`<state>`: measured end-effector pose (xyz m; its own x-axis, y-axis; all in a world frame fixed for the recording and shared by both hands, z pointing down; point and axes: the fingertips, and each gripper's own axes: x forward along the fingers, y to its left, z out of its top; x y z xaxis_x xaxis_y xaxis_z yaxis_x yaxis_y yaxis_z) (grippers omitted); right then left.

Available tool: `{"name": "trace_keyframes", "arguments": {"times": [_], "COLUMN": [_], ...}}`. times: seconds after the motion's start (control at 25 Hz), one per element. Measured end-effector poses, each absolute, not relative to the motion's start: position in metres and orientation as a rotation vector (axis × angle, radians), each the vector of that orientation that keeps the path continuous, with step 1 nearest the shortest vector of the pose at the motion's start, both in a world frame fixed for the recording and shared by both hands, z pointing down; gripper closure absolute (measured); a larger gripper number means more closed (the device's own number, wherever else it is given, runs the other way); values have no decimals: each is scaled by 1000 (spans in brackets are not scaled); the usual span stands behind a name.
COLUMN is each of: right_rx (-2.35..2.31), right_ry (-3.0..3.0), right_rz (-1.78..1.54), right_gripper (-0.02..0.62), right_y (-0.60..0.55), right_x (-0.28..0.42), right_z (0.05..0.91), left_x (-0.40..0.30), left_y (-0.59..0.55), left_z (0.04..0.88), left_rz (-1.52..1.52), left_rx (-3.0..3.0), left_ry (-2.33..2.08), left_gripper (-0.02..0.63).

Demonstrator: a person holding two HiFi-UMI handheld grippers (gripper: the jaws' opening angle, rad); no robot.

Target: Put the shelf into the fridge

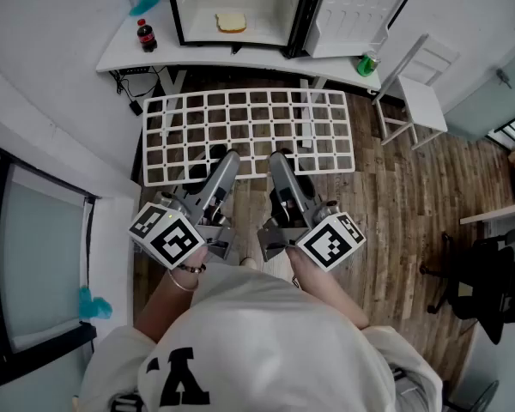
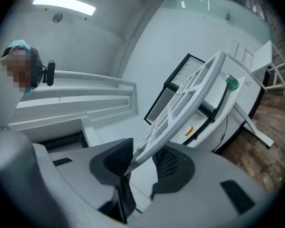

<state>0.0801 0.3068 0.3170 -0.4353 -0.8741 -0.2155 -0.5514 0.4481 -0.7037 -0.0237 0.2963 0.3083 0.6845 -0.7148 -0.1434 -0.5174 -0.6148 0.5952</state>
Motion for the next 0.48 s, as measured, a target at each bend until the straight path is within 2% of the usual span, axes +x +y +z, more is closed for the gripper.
{"name": "trace_keyframes", "arguments": {"times": [0.48], "right_rx": [-1198], "right_ry": [2133], "right_rz": [-756], "right_gripper": [463], "right_y": [303], "right_x": [84], "right_z": [322], "left_x": [-18], "left_y": [295], "left_z": [308], "left_rz": [-483], "left_rx": [2468], "left_ry": [-988], "left_gripper": [462]}}
